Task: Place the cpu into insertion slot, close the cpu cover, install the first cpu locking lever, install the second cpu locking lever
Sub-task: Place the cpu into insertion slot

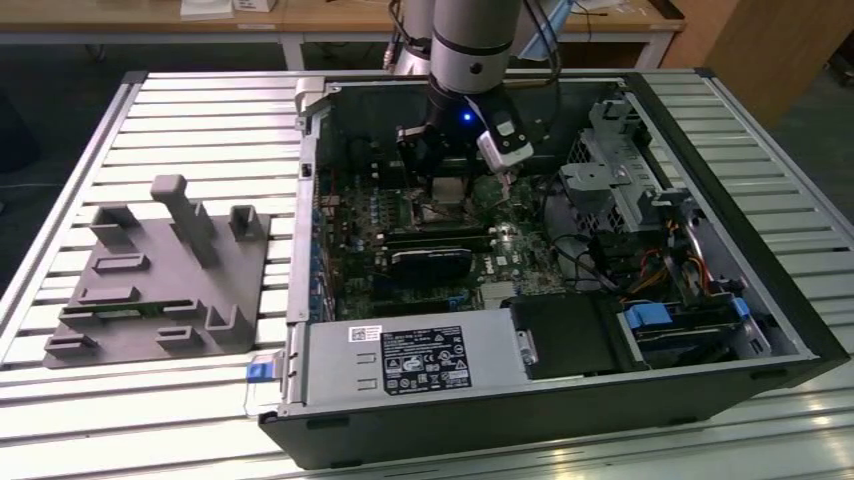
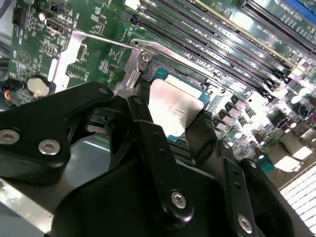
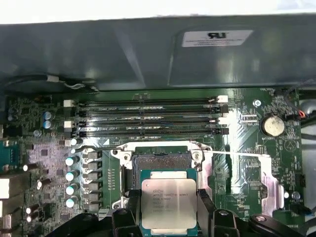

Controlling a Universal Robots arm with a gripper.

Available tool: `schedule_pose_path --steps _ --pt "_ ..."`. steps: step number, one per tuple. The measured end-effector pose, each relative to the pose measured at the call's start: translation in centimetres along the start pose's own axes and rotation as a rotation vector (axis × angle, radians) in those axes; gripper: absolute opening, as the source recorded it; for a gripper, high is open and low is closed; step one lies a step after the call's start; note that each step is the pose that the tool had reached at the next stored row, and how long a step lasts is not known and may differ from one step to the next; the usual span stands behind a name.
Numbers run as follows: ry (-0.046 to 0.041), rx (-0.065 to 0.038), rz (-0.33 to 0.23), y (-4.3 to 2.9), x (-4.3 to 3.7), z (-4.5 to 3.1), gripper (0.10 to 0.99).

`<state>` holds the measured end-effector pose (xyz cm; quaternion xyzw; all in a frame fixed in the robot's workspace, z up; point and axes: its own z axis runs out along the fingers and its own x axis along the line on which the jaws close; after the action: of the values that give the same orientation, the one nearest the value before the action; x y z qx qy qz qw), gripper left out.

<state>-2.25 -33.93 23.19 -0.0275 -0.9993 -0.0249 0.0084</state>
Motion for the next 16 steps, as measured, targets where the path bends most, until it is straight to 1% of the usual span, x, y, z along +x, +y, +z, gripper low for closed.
schedule_pose_path --steps 11,16 --pt "-0.0084 -0.002 0.17 -0.01 0.0 0.15 0.537" --pt "-0.0117 -0.003 0.236 -0.01 0.0 0.19 0.537"
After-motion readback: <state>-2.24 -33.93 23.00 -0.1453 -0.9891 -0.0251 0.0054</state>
